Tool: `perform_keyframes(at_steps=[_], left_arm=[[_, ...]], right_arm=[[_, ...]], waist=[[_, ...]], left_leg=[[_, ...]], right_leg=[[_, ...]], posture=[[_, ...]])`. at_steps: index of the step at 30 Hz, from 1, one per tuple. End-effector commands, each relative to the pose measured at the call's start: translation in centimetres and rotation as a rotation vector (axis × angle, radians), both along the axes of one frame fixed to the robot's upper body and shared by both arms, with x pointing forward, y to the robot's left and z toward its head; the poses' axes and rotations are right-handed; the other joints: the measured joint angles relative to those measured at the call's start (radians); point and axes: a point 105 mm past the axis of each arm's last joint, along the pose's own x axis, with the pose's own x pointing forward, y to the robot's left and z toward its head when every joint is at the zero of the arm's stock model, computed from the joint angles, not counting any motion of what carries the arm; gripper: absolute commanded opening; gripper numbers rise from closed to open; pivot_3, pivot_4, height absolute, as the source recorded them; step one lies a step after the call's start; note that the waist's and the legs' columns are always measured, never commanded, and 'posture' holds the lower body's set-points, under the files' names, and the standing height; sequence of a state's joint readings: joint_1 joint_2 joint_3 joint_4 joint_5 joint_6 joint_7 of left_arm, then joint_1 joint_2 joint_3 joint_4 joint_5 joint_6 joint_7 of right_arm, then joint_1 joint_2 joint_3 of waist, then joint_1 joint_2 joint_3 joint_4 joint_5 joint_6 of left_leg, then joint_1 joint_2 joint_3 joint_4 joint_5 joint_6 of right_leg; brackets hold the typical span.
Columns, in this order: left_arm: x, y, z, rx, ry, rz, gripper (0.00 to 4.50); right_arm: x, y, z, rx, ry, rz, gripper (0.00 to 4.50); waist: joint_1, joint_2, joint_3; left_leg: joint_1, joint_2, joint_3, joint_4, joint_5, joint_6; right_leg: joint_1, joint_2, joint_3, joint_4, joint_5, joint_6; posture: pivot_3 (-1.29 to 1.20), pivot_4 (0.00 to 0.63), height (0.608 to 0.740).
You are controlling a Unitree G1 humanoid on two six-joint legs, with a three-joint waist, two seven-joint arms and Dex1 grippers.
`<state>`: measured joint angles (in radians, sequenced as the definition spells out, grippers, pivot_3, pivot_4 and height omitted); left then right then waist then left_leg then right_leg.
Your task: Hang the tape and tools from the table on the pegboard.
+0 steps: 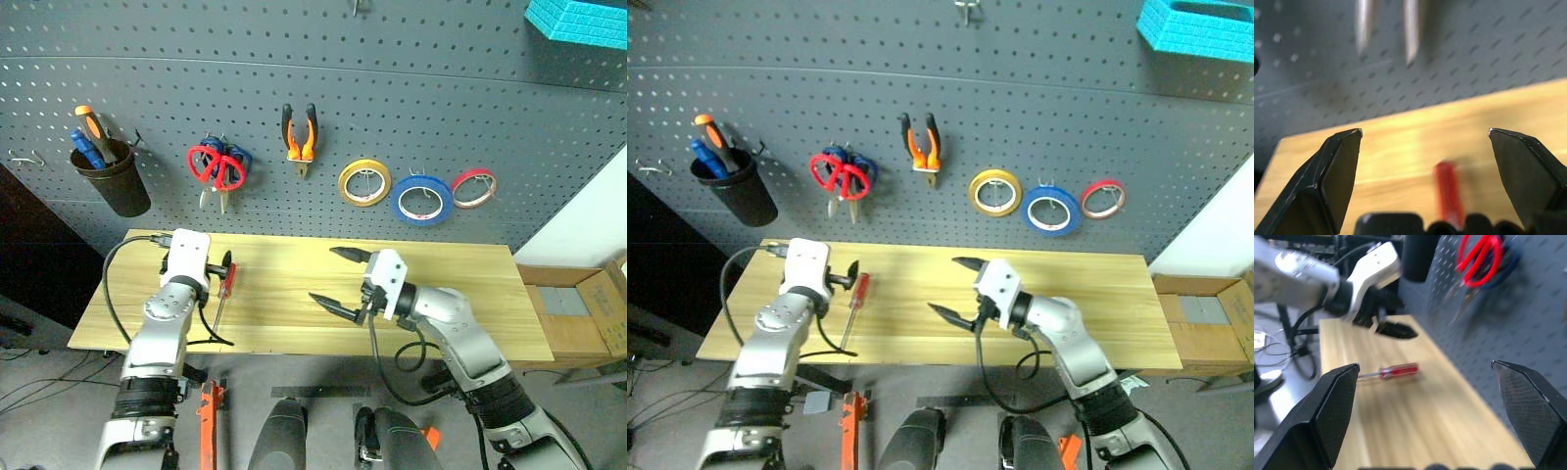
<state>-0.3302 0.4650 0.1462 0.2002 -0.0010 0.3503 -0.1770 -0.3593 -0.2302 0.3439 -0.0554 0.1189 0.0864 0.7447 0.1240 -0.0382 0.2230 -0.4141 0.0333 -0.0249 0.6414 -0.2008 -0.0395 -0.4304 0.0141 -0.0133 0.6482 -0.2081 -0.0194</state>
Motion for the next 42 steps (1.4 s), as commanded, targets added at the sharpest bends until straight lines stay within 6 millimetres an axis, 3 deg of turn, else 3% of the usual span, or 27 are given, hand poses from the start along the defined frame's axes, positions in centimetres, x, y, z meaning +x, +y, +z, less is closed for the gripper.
perform_keyframes(at_steps=[1,7,13,23,26,34,42], left_arm=[[0.7,1.1,0.9,-0.027,0.023,-0.006,4.44],[0.9,1.9,-0.6,-0.146,0.144,0.011,4.44],[0.3,1.1,-3.2,-0.263,0.276,-0.030,4.44],[1.3,1.2,-4.0,-0.192,0.322,-0.051,4.44],[1.5,0.9,-3.8,-0.185,0.319,-0.068,3.85],[1.5,0.5,-3.9,-0.183,0.315,-0.077,1.01],[0.7,-0.2,-3.1,-0.087,0.249,-0.099,0.87]], right_arm=[[-0.1,2.1,1.2,-0.017,-0.004,0.052,4.50],[-1.3,4.5,2.1,-0.043,0.008,0.176,4.50],[-1.1,4.8,2.5,-0.047,-0.002,0.190,4.50],[-1.0,5.0,2.8,-0.028,0.008,0.166,4.50],[-1.0,4.8,2.4,-0.049,-0.003,0.163,4.50],[-1.1,5.0,2.8,-0.041,-0.018,0.177,4.50],[-1.0,5.0,4.1,0.016,-0.043,0.185,4.50]], waist=[[-0.003,0.002,0.008],[-0.006,0.008,0.038],[-0.016,0.009,0.088],[-0.021,0.011,0.136],[-0.024,0.011,0.139],[-0.044,0.013,0.145],[-0.047,0.012,0.144]], left_leg=[[0.000,0.000,0.000,0.000,0.000,0.000],[-0.001,0.000,0.000,0.000,0.000,0.000],[-0.006,0.007,0.001,-0.001,0.000,0.000],[-0.013,0.010,0.001,-0.001,0.000,0.000],[-0.014,0.010,0.002,-0.002,0.000,0.000],[-0.017,0.010,0.002,-0.003,0.000,0.000],[-0.017,0.010,0.003,-0.008,0.000,-0.001]], right_leg=[[0.000,0.000,0.000,0.000,0.000,0.000],[-0.001,-0.001,0.000,0.000,-0.001,-0.001],[-0.008,-0.001,0.001,0.001,0.000,0.001],[-0.016,0.001,0.001,0.002,0.002,0.004],[-0.016,0.001,0.001,0.001,0.002,0.004],[-0.019,0.001,0.001,0.001,0.002,0.004],[-0.021,0.001,0.002,-0.001,0.002,0.004]], posture=[[0.25,0.263,0.740],[0.24,0.329,0.740],[0.23,0.397,0.740],[0.20,0.438,0.740],[0.20,0.438,0.740],[0.20,0.425,0.740],[0.21,0.374,0.740]])
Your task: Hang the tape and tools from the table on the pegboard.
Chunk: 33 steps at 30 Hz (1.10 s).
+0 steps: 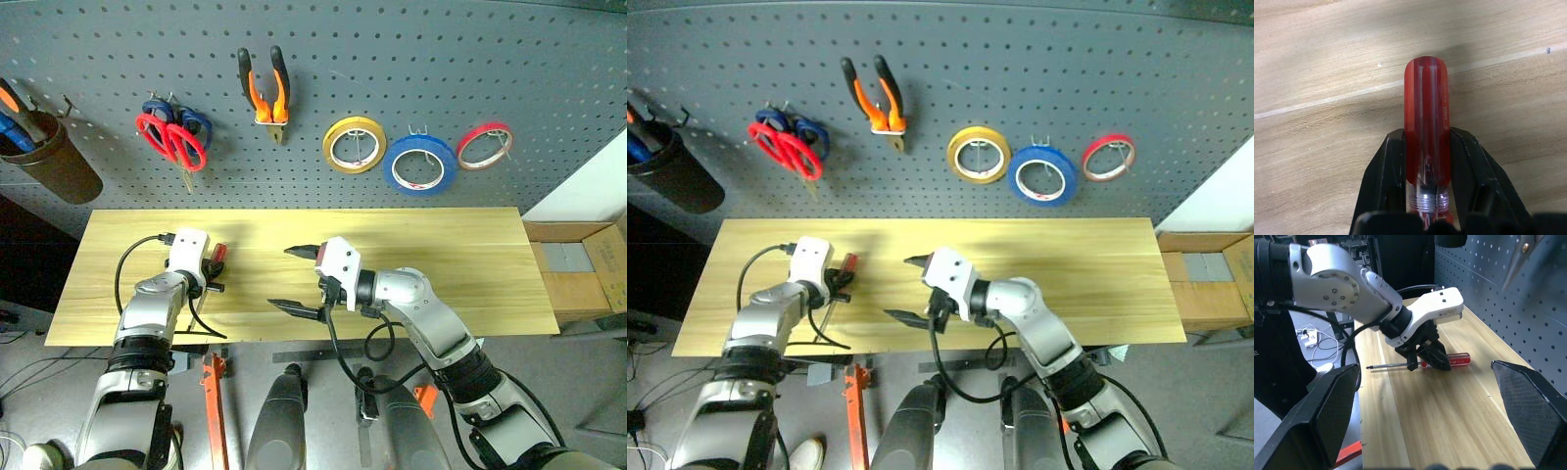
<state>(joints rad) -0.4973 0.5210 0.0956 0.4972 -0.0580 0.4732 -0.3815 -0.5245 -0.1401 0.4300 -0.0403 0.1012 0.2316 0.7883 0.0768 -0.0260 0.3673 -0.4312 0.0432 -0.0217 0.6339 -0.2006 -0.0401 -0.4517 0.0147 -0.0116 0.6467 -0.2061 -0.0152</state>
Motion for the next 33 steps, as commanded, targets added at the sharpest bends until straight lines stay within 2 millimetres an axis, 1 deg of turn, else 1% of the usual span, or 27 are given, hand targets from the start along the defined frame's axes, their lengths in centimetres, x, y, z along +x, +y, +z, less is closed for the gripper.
perform_keyframes(at_steps=[1,4,6,7,8,10,13,15,17,18,20,21,23,26,29,33], left_arm=[[-1.0,-0.7,1.0,0.056,-0.073,-0.026,0.87],[-2.2,-2.0,2.0,0.096,-0.147,-0.067,0.87],[-4.3,-3.3,3.2,0.190,-0.239,-0.091,0.87],[-5.2,-3.5,3.9,0.228,-0.283,-0.080,0.87],[-5.7,-3.5,4.3,0.249,-0.308,-0.066,0.87],[-7.1,-2.5,6.7,0.279,-0.404,0.051,0.87],[-9.4,-0.8,11.3,0.365,-0.573,0.201,0.87],[-10.6,0.3,14.2,0.455,-0.673,0.271,0.87],[-11.3,1.5,16.2,0.551,-0.742,0.321,0.87],[-11.2,2.0,16.8,0.574,-0.763,0.336,0.87],[-10.2,3.4,19.5,0.600,-0.854,0.369,0.87],[-9.5,3.6,20.9,0.615,-0.896,0.359,0.87],[-8.2,3.3,23.3,0.638,-0.978,0.320,0.87],[-6.0,3.2,26.8,0.636,-1.079,0.295,0.87],[-4.1,3.0,29.3,0.607,-1.154,0.282,0.87],[-1.9,2.9,31.2,0.583,-1.199,0.250,0.87]], right_arm=[[-0.4,0.1,2.2,0.086,-0.041,0.025,4.50],[-0.2,-0.4,2.7,0.119,-0.034,0.007,4.50],[-0.6,-1.0,3.4,0.178,0.021,0.008,4.50],[-0.8,-1.1,3.7,0.204,0.043,0.012,4.50],[-0.9,-1.1,3.8,0.218,0.056,0.016,4.50],[-1.3,-1.0,5.0,0.284,0.082,0.028,4.50],[-1.3,-0.4,6.7,0.384,0.113,0.035,4.50],[-1.1,0.2,7.4,0.417,0.113,0.035,4.50],[-0.9,0.7,7.7,0.435,0.108,0.038,4.50],[-0.7,1.0,7.8,0.440,0.106,0.039,4.50],[-0.3,1.4,8.3,0.451,0.085,0.039,4.50],[0.0,1.6,8.5,0.453,0.073,0.036,4.50],[0.4,1.7,8.9,0.462,0.054,0.032,4.50],[0.8,1.7,9.8,0.479,0.027,0.030,4.50],[1.0,1.7,10.2,0.479,0.003,0.028,4.50],[1.1,1.5,10.4,0.474,-0.007,0.020,4.50]], waist=[[0.000,0.000,0.000],[0.003,-0.002,-0.002],[0.004,-0.006,-0.004],[0.004,-0.006,-0.005],[0.005,-0.007,-0.006],[0.013,-0.008,-0.008],[0.025,-0.011,-0.016],[0.036,-0.012,-0.026],[0.048,-0.012,-0.041],[0.057,-0.012,-0.049],[0.075,-0.013,-0.064],[0.088,-0.015,-0.067],[0.112,-0.021,-0.075],[0.137,-0.024,-0.081],[0.156,-0.024,-0.084],[0.169,-0.025,-0.084]], left_leg=[[0.000,0.000,0.000,0.000,0.000,0.000],[-0.001,0.000,0.000,-0.003,0.001,-0.002],[-0.004,0.000,-0.001,-0.005,0.002,-0.005],[-0.003,0.000,-0.001,-0.006,0.002,-0.006],[-0.003,0.000,-0.002,-0.006,0.002,-0.007],[-0.003,0.000,-0.002,-0.007,0.002,-0.007],[-0.003,0.002,-0.002,-0.007,0.004,-0.010],[-0.003,0.004,-0.003,-0.007,0.005,-0.011],[-0.003,0.004,-0.002,-0.007,0.005,-0.011],[-0.002,0.004,-0.001,-0.007,0.005,-0.011],[-0.002,0.003,-0.001,-0.009,0.005,-0.011],[-0.002,0.002,-0.001,-0.008,0.005,-0.011],[-0.002,0.002,0.001,-0.007,0.005,-0.011],[-0.002,0.002,0.002,-0.007,0.005,-0.011],[-0.002,0.002,0.005,-0.007,0.006,-0.011],[-0.003,0.002,0.008,-0.007,0.005,-0.011]], right_leg=[[0.000,0.000,0.000,0.000,0.000,0.000],[-0.003,-0.002,0.000,-0.001,0.000,0.000],[-0.005,-0.001,-0.001,-0.001,0.000,0.000],[-0.005,-0.002,-0.001,-0.001,0.000,0.000],[-0.005,-0.002,-0.001,-0.001,0.000,0.000],[-0.005,-0.002,-0.001,-0.001,0.000,0.000],[-0.005,0.000,-0.003,-0.001,0.000,0.000],[-0.005,0.001,-0.005,-0.001,0.000,-0.001],[-0.005,0.001,-0.006,-0.001,0.000,-0.001],[-0.005,0.002,-0.006,-0.001,0.000,-0.001],[-0.004,0.001,-0.006,-0.002,0.000,-0.001],[-0.004,0.001,-0.006,-0.002,0.000,-0.001],[-0.003,0.003,-0.011,-0.003,0.000,-0.001],[-0.003,0.002,-0.013,-0.003,0.000,-0.001],[-0.003,0.002,-0.015,-0.003,0.000,-0.001],[-0.003,0.002,-0.014,-0.002,0.000,-0.001]], posture=[[0.22,0.366,0.740],[0.24,0.337,0.740],[0.27,0.312,0.740],[0.29,0.295,0.740],[0.30,0.287,0.740],[0.33,0.273,0.740],[0.40,0.230,0.740],[0.41,0.217,0.740],[0.43,0.205,0.740],[0.44,0.189,0.740],[0.44,0.177,0.740],[0.44,0.174,0.740],[0.44,0.169,0.740],[0.42,0.167,0.740],[0.40,0.166,0.740],[0.38,0.173,0.740]])
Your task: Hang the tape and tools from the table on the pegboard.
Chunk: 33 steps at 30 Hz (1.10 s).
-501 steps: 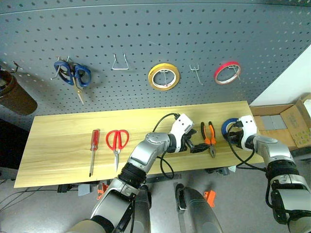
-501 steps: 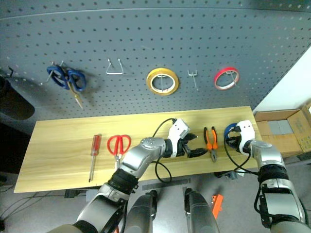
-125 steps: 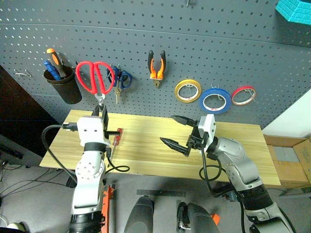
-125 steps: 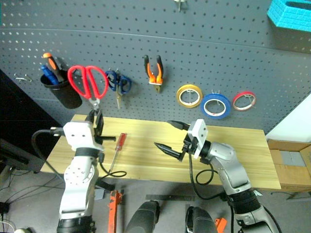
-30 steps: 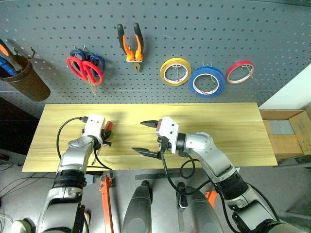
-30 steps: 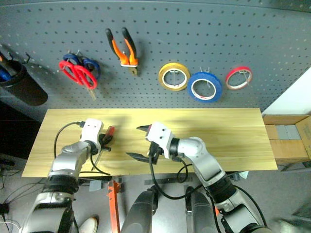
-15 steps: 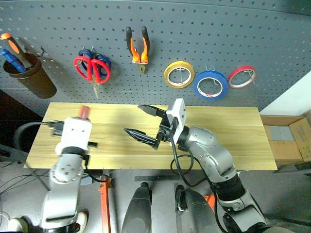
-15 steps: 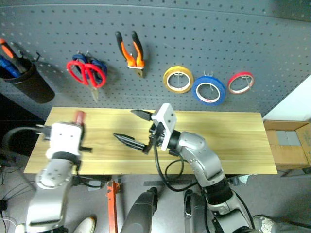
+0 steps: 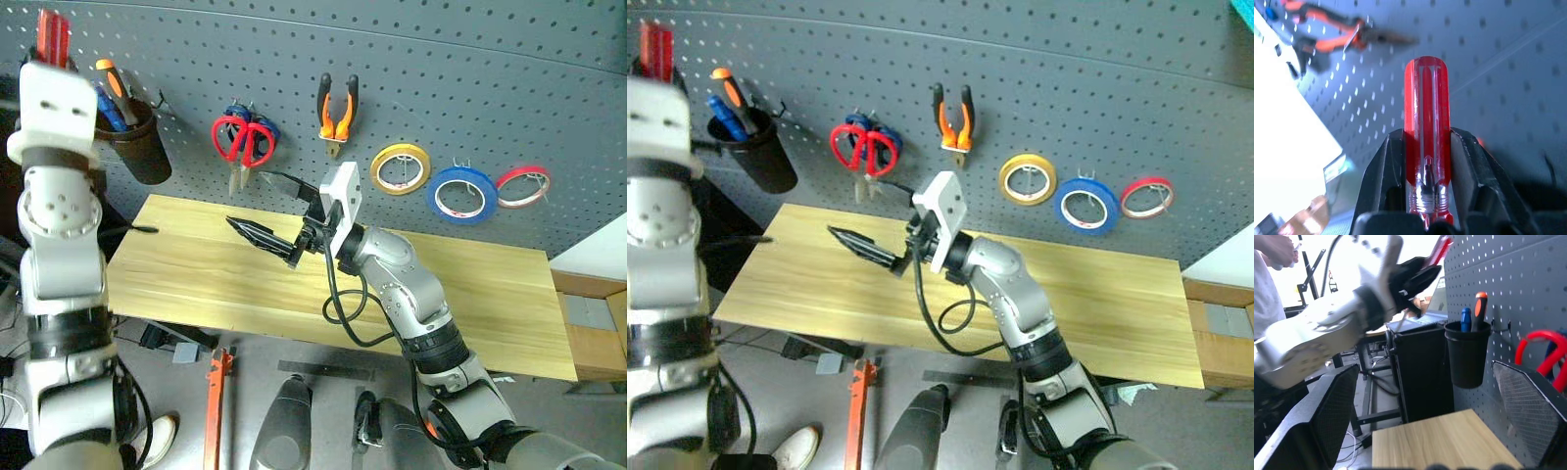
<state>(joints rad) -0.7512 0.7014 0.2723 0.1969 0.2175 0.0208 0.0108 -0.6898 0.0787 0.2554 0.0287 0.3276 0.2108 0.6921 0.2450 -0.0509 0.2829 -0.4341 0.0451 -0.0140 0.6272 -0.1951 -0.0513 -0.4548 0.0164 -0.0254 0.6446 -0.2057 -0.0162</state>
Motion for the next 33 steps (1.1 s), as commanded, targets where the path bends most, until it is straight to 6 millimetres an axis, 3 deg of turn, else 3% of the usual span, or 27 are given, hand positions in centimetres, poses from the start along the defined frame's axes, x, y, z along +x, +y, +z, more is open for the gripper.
perform_keyframes(at_steps=[1,16,20,23,33], left_arm=[[0.8,0.1,2.2,0.038,-0.067,-0.026,0.87],[3.8,1.0,5.3,0.029,-0.074,-0.077,0.87],[4.9,0.6,4.8,-0.062,-0.034,-0.156,0.87],[5.6,0.8,4.5,-0.237,-0.026,-0.261,0.87],[5.6,0.6,4.7,-0.189,-0.009,-0.247,0.87]], right_arm=[[-0.1,-0.5,1.1,0.024,-0.047,-0.019,4.50],[0.5,-1.3,0.2,0.010,-0.012,-0.079,4.50],[0.5,-1.2,-0.1,0.005,-0.005,-0.084,4.50],[0.5,-1.3,-0.5,-0.004,0.002,-0.087,4.50],[0.8,-1.8,-1.1,-0.020,0.010,-0.107,4.50]], waist=[[0.002,0.000,0.000],[-0.002,0.000,0.000],[-0.003,0.000,0.000],[-0.003,0.000,0.000],[-0.004,0.000,0.000]], left_leg=[[0.000,0.000,0.001,0.000,0.000,0.000],[0.000,0.000,0.001,0.003,0.000,0.000],[0.000,0.000,0.001,0.003,0.000,0.000],[0.000,0.000,0.000,0.003,0.000,0.000],[0.001,0.001,-0.004,0.004,0.001,0.000]], right_leg=[[0.000,0.000,0.001,0.001,0.000,0.000],[0.000,0.001,-0.002,0.003,0.003,-0.004],[0.000,0.002,-0.002,0.004,0.003,-0.004],[0.000,0.002,-0.004,0.004,0.003,-0.004],[0.002,0.002,-0.007,0.005,0.003,-0.004]], posture=[[0.37,0.178,0.740],[0.35,0.219,0.740],[0.35,0.228,0.740],[0.35,0.231,0.740],[0.34,0.237,0.740]])
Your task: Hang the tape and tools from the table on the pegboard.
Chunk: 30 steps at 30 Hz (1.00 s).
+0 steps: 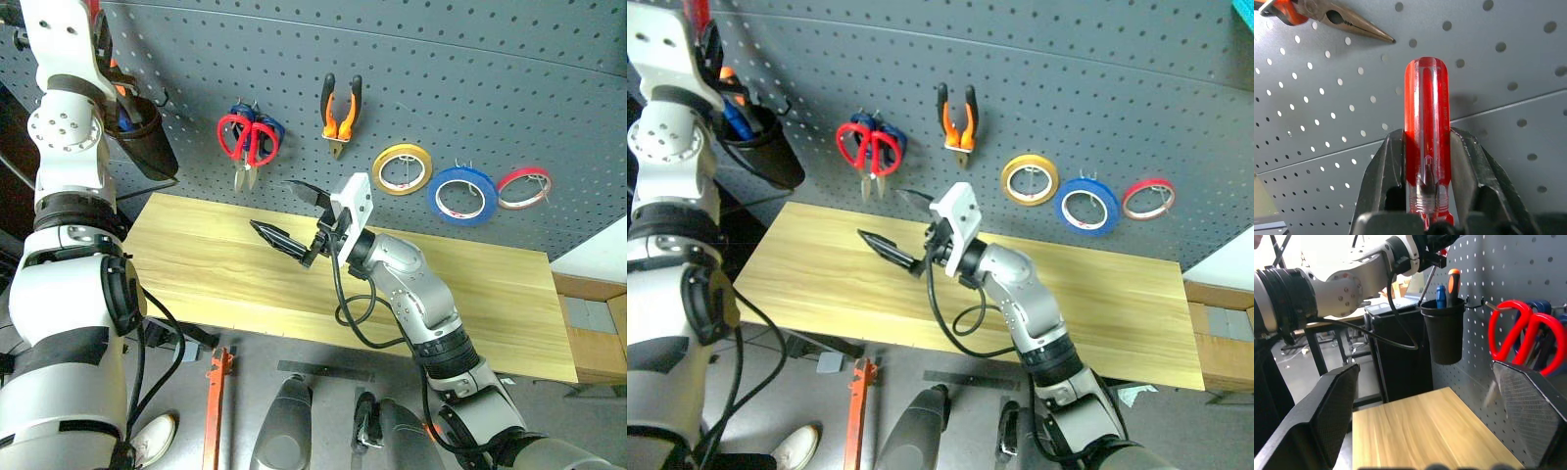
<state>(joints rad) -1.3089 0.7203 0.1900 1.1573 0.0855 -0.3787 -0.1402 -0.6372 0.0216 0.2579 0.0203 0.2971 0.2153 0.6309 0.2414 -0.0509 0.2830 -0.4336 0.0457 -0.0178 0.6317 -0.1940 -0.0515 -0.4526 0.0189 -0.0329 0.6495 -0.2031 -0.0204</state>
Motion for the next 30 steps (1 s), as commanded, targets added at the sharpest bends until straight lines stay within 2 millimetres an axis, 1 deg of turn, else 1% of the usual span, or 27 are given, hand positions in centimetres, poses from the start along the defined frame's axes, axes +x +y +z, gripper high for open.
perform_keyframes(at_steps=[1,8,12,15,25,30], left_arm=[[-0.9,-0.2,2.6,0.013,-0.076,-0.006,0.87],[-1.3,-0.8,4.6,-0.002,-0.121,-0.030,0.87],[-1.3,-0.9,4.8,-0.003,-0.125,-0.027,0.87],[-1.1,-0.7,4.1,-0.005,-0.110,-0.020,0.87],[-0.3,-0.5,0.6,-0.033,-0.064,-0.022,0.87],[-0.4,-0.2,-0.5,-0.043,-0.058,-0.019,0.87]], right_arm=[[-0.6,-0.1,0.9,0.029,-0.032,0.009,4.50],[-0.5,-0.1,0.7,0.030,-0.024,-0.001,4.50],[-0.6,0.0,0.6,0.032,-0.020,-0.003,4.50],[-0.6,-0.1,0.5,0.032,-0.018,-0.009,4.50],[-0.4,-0.6,0.4,0.022,-0.019,-0.030,4.50],[-0.4,-0.6,0.3,0.016,-0.018,-0.028,4.50]], waist=[[0.000,0.000,0.000],[0.000,0.000,0.000],[-0.002,0.000,0.000],[-0.003,0.000,0.000],[-0.016,0.000,0.000],[-0.029,0.000,0.000]], left_leg=[[0.000,0.000,0.000,0.000,0.000,0.000],[0.000,0.000,-0.004,0.001,0.002,-0.001],[0.000,0.000,-0.004,0.001,0.002,-0.001],[0.000,0.000,-0.004,0.001,0.002,-0.002],[0.000,0.000,-0.004,0.002,0.002,-0.002],[0.001,0.000,-0.005,0.002,0.002,-0.002]], right_leg=[[0.000,0.000,0.000,0.000,0.000,0.000],[0.002,0.000,-0.004,0.000,0.000,0.000],[0.002,0.000,-0.004,0.000,0.000,0.000],[0.002,0.000,-0.004,0.000,0.000,0.000],[0.003,0.000,-0.004,0.001,0.000,0.000],[0.003,-0.002,-0.004,0.001,0.000,-0.001]], posture=[[0.34,0.237,0.740],[0.34,0.236,0.740],[0.33,0.234,0.740],[0.32,0.237,0.740],[0.32,0.247,0.740],[0.32,0.249,0.740]])
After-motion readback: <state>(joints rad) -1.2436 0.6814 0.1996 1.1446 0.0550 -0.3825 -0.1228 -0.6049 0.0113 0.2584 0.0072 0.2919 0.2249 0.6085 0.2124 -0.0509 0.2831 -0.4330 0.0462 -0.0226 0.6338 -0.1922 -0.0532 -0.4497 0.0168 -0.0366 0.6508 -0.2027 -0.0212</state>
